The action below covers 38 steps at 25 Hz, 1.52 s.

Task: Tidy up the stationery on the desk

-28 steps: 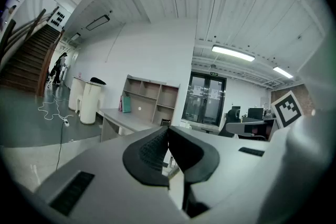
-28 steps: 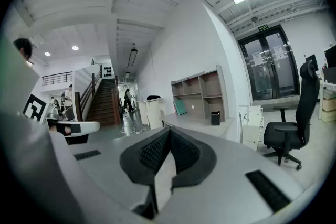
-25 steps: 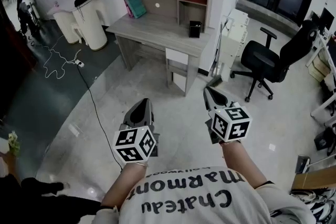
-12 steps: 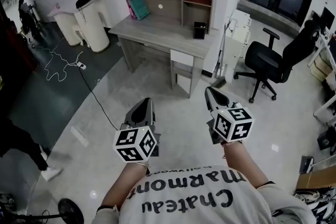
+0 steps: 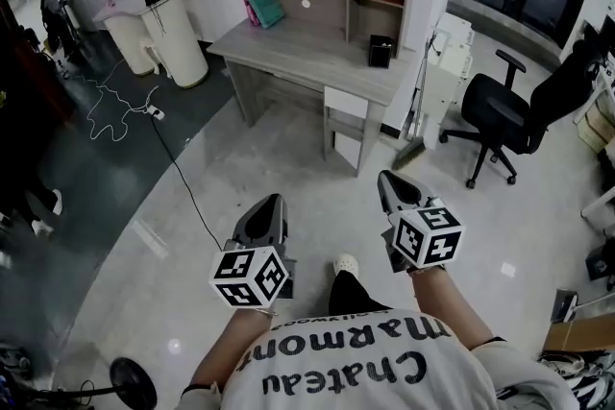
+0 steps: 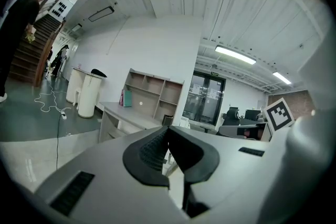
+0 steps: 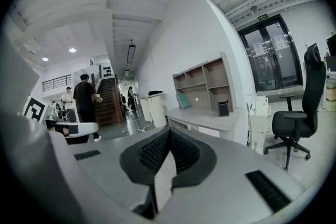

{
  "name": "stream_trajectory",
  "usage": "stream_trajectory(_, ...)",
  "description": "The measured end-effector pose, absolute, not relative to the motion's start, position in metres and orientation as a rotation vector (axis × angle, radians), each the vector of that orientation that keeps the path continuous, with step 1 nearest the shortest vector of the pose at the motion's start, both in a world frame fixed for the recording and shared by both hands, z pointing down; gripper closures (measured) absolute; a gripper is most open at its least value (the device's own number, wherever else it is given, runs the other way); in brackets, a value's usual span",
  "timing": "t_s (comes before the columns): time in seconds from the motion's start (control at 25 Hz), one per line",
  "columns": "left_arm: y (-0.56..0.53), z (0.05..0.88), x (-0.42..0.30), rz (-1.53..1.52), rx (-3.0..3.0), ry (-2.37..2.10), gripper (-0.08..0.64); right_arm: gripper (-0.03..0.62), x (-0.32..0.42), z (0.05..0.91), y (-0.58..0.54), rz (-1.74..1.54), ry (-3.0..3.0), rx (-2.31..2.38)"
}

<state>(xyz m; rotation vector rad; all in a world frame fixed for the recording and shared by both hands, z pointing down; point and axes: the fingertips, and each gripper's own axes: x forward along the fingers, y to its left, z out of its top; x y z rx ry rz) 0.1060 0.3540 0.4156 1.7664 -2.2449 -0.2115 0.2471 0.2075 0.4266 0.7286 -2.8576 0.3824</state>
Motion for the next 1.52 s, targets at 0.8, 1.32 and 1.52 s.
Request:
stream_trajectory(0.8,0.238,0.424,0.042,-0.216,1.799,-2.212,0.545,0.583,0.163,0.438,0.102,0.353,-2.821,0.657)
stream_trajectory(1.32,0.158,0.397,-0.025,-0.216,1.793,-2.283,0.546,0.583,0.083,0.418,0.016,0.317,-2.852,0.583)
stream_trajectory(1.52,0.144,0.402,-0.053,-0.199,1.737,-2.32,0.546,0.581,0.056,0.419,-0.011,0.325,-2.85,0.557)
